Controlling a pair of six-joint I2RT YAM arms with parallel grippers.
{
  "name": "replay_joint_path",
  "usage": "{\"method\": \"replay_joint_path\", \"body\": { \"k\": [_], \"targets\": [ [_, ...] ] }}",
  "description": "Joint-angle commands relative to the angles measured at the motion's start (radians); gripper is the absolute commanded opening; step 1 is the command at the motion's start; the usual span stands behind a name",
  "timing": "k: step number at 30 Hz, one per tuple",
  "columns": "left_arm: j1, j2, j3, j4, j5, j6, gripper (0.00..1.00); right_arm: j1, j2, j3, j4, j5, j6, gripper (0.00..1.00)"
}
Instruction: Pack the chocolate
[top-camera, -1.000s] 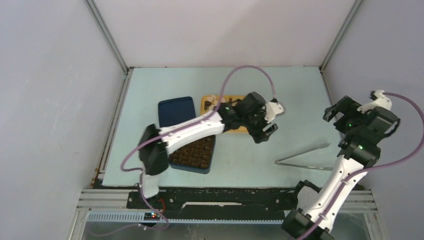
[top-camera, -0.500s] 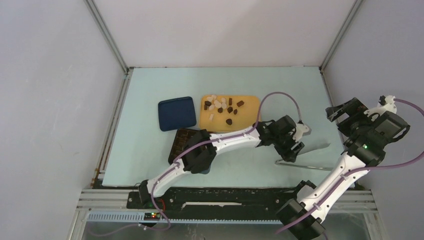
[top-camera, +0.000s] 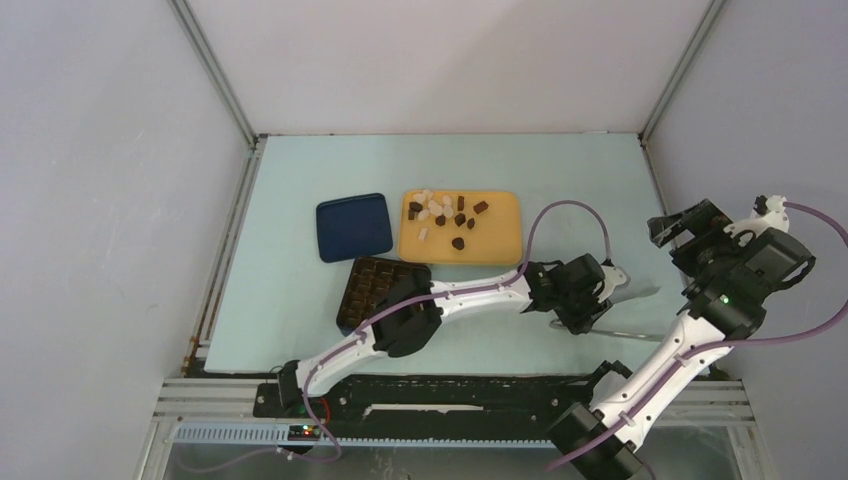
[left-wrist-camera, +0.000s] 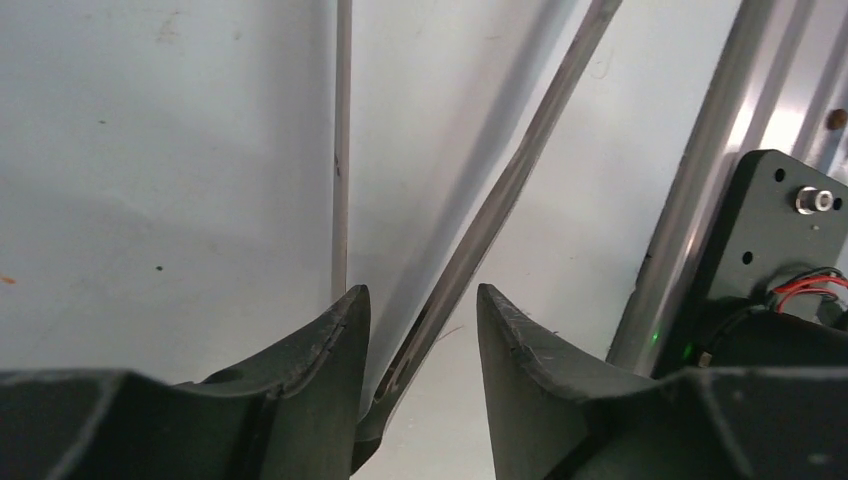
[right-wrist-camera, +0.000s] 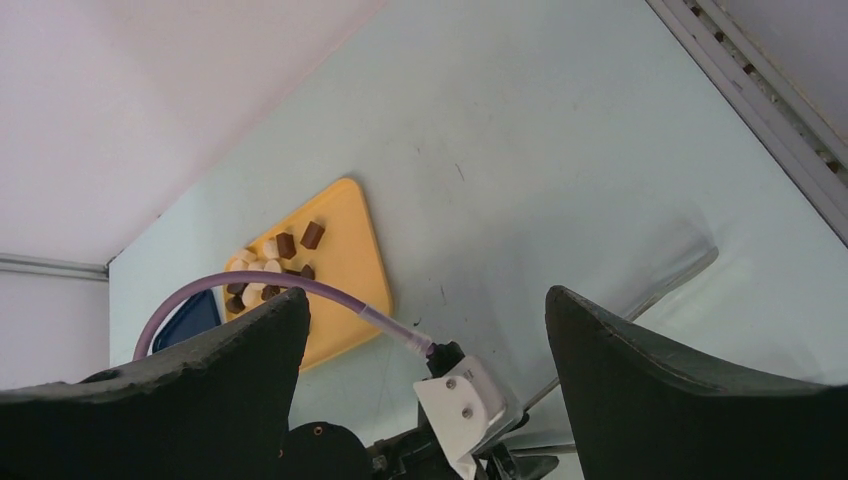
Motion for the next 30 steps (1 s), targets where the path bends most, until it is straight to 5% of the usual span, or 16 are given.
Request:
{"method": "replay_joint_path", "body": {
  "k": [1,5,7,9,15,19,30],
  "targets": [
    [-0.005,-0.04,0.035,-0.012,-0.054,0.014,0.48,-0.007,-0.027,0.001,0.005,-0.025,-0.015,0.9],
    [-0.006,-0.084,-0.011,-0.029,-0.104,0.047,0.47,-0.008,-0.028,0.001,-0.003,-0.029,-0.024,0.9],
    [-0.006,-0.122,-0.039,-0.018,-0.076,0.091,0.35,-0.007,-0.028,0.001,-0.003,-0.035,-0.025,0.9],
    [-0.006,-0.158,-0.057,0.009,-0.003,0.119,0.33,-0.007,-0.026,0.001,-0.002,-0.045,-0.022,0.9],
    [-0.006,-0.12,0.05,-0.015,-0.067,0.174,0.5,-0.007,-0.022,0.001,0.021,-0.083,-0.018,0.89],
    [-0.005,-0.025,0.142,-0.031,-0.158,0.19,0.5,-0.008,-0.017,0.001,0.016,-0.099,-0.02,0.88],
    [0.001,-0.025,0.113,-0.077,-0.128,0.144,0.55,-0.009,-0.015,0.002,0.009,-0.115,-0.024,0.88]
  ]
}}
